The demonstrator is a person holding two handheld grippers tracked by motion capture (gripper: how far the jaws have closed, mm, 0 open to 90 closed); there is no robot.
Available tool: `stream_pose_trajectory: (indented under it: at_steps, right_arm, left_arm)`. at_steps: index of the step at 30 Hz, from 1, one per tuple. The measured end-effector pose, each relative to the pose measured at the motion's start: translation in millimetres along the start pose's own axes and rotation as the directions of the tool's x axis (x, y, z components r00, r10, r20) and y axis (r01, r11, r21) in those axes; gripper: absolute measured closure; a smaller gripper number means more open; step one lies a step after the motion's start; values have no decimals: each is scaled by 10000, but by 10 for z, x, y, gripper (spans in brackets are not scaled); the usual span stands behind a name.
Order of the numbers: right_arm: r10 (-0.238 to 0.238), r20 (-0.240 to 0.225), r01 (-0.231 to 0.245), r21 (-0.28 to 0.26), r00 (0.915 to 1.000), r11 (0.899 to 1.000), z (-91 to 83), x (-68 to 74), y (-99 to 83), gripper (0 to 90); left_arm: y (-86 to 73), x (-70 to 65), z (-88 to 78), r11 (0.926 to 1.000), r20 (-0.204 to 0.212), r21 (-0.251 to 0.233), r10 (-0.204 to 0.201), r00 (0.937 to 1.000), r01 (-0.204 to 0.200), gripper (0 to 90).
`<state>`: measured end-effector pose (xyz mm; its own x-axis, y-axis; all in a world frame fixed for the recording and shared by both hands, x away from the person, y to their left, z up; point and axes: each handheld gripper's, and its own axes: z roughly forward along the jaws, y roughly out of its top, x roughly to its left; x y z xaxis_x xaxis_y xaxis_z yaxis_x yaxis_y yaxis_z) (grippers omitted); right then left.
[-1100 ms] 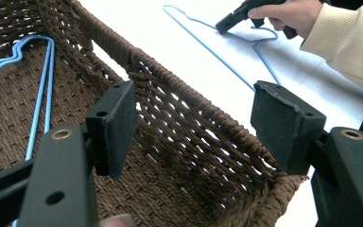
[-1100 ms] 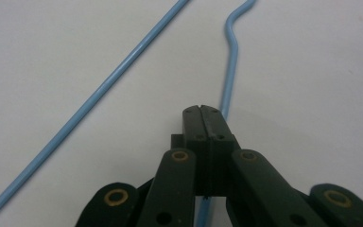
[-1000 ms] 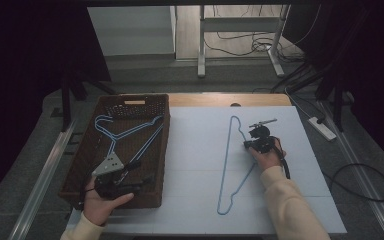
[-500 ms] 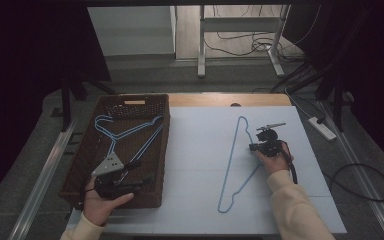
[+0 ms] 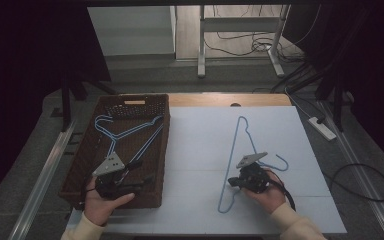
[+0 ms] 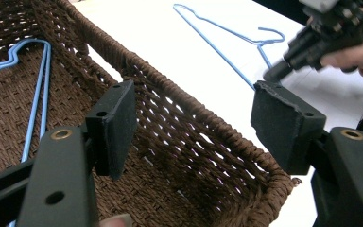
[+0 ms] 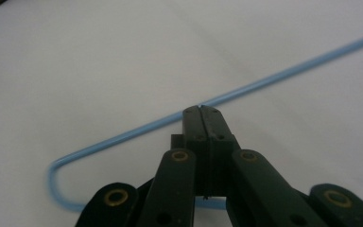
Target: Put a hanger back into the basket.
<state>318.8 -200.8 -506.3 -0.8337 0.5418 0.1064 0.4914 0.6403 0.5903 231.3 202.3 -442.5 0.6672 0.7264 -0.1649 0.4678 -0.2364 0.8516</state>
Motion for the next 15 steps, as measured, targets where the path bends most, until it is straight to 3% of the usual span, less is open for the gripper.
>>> stream_pose_trajectory:
  at_steps: [4, 7, 15]
  right_arm:
    - [-357, -635, 365, 121, 9973, 9993, 85, 202, -52, 900]
    - [-659, -755, 677, 217, 9950, 9975, 121, 291, -62, 900]
    - [-617, -991, 633, 137, 9932, 9979, 160, 328, -30, 900]
  left_arm:
    - [-1, -2, 3, 10000, -4, 14, 7, 10000, -7, 328]
    - [0, 0, 0, 10000, -14, 1, 2, 10000, -2, 329]
    - [0, 1, 1, 10000, -11, -2, -7, 10000, 7, 329]
